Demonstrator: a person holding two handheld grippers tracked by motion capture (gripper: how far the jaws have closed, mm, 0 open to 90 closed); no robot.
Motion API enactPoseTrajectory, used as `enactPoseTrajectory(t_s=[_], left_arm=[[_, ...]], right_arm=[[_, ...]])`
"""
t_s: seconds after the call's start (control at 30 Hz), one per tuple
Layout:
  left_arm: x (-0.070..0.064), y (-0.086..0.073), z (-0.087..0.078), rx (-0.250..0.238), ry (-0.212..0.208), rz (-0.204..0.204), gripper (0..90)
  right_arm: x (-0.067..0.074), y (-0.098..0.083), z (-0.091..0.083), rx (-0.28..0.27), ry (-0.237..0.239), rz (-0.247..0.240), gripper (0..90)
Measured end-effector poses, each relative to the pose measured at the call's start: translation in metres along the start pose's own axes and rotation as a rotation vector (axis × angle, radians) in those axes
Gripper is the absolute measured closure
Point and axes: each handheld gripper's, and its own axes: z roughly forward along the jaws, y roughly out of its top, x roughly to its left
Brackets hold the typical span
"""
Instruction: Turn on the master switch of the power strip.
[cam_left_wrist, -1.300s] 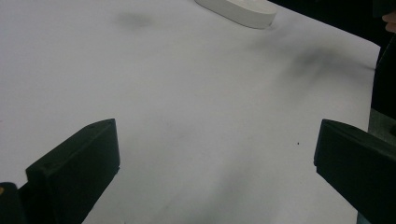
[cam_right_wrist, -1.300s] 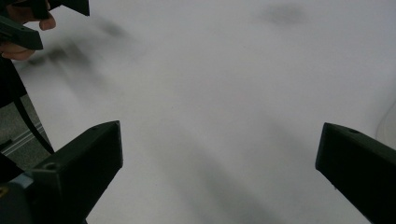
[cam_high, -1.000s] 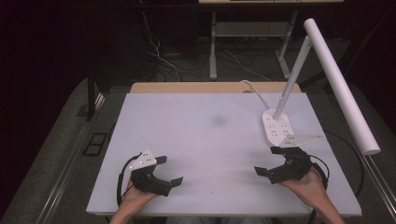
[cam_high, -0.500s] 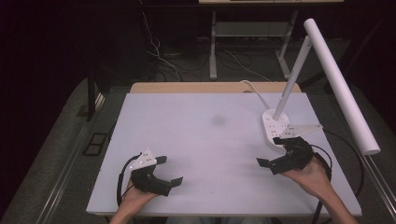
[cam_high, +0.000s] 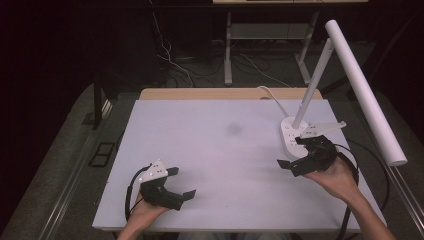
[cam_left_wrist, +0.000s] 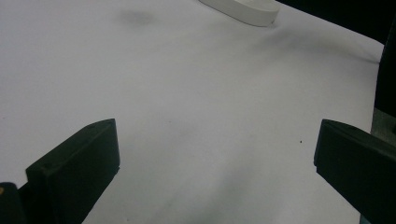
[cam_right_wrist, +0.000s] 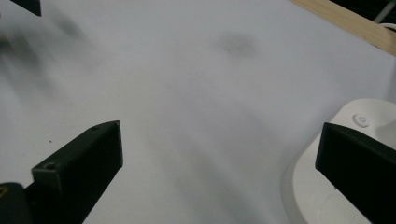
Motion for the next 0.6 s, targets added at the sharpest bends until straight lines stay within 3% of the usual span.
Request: enactPoseTrajectory(t_s=[0.6], left_arm=[[0.0,0.0,0.0,-0.002,0.0,-0.006,0.0]], right_arm=[[-0.025,0.02,0.004,0.068,-0.059,-0.05,0.2]])
